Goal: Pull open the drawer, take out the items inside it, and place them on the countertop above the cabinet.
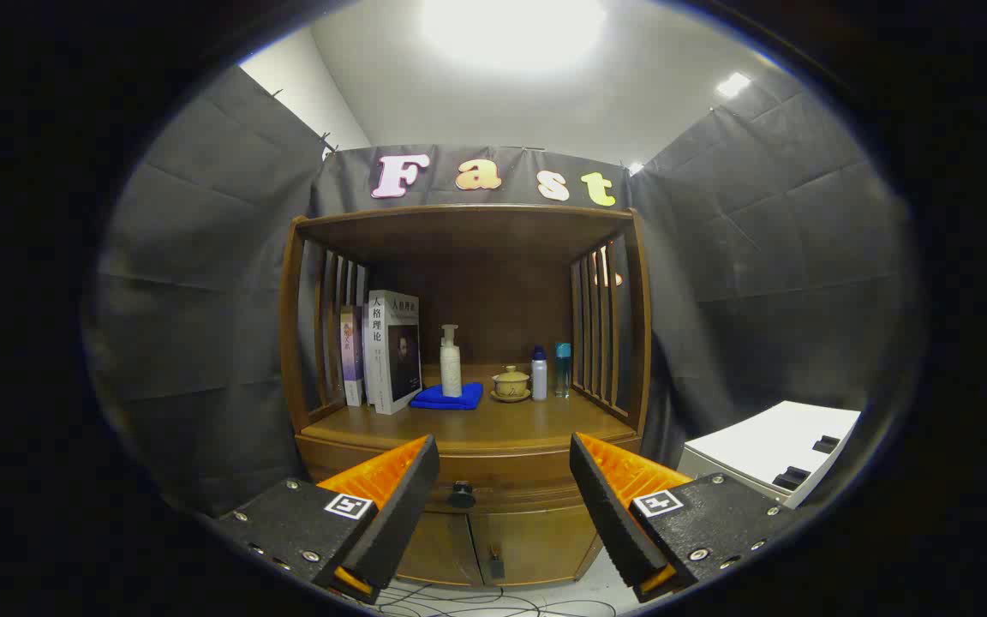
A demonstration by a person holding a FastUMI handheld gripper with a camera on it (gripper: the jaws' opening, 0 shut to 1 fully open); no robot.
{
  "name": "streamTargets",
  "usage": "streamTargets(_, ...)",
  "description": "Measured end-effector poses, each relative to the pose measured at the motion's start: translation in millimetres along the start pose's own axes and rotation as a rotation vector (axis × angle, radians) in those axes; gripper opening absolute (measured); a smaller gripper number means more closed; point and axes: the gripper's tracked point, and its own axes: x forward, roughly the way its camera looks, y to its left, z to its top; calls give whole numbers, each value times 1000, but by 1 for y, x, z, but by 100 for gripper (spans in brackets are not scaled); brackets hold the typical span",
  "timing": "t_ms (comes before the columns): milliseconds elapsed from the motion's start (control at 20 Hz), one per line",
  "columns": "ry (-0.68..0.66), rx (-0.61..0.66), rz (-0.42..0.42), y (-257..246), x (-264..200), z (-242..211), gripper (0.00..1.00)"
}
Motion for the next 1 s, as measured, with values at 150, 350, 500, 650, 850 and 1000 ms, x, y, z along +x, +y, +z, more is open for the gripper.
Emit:
streamTargets(150, 2, 0, 0, -2, -1, -1, 94)
streamTargets(350, 9, 8, -4, -6, -2, -6, 95)
streamTargets(500, 18, 9, 4, -4, -3, -9, 95)
streamTargets(650, 17, 0, 16, -4, -2, -8, 95)
streamTargets(850, 25, 13, 28, 0, 2, -12, 95)
streamTargets(1000, 30, 20, 50, 2, 6, -19, 95)
